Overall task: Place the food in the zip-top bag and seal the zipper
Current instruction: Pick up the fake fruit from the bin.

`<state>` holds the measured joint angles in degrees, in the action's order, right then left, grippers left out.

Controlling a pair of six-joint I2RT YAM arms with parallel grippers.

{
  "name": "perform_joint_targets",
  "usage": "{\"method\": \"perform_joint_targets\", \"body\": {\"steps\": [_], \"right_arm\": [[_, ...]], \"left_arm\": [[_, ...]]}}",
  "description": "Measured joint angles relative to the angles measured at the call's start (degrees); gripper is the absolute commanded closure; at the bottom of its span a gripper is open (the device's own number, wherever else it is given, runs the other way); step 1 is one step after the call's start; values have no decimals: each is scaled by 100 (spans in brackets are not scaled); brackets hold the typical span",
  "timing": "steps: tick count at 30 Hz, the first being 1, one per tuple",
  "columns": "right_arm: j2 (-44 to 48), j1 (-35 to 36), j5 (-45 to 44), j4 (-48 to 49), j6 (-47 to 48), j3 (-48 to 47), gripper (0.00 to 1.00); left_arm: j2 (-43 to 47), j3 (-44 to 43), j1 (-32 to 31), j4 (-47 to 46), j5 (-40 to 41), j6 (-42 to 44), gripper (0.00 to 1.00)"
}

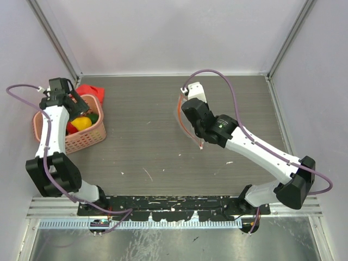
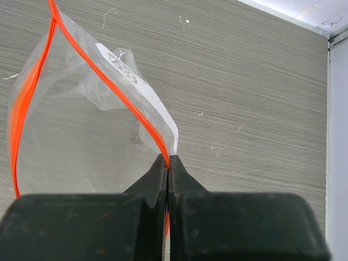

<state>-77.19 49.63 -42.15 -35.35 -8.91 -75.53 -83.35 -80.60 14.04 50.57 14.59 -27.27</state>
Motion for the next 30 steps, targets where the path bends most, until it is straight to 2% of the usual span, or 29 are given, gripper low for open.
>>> {"method": "perform_joint_targets", "body": {"steps": [5,16,22,30], "right_arm": [[-22,0,26,-7,-9,0,100],[-131,0,162,-11,-101,7,100],[-131,0,223,20,-122,72,100],[-133,0,267,57,-136,179,100]], "left_arm": [[-424,179,57,-350,-13,-42,2],[-1493,258,240,-745,-592,-120,0],[-1832,251,251,-835,-734,-160,11],[-1853,251,258,-850,-737,-136,32]]}}
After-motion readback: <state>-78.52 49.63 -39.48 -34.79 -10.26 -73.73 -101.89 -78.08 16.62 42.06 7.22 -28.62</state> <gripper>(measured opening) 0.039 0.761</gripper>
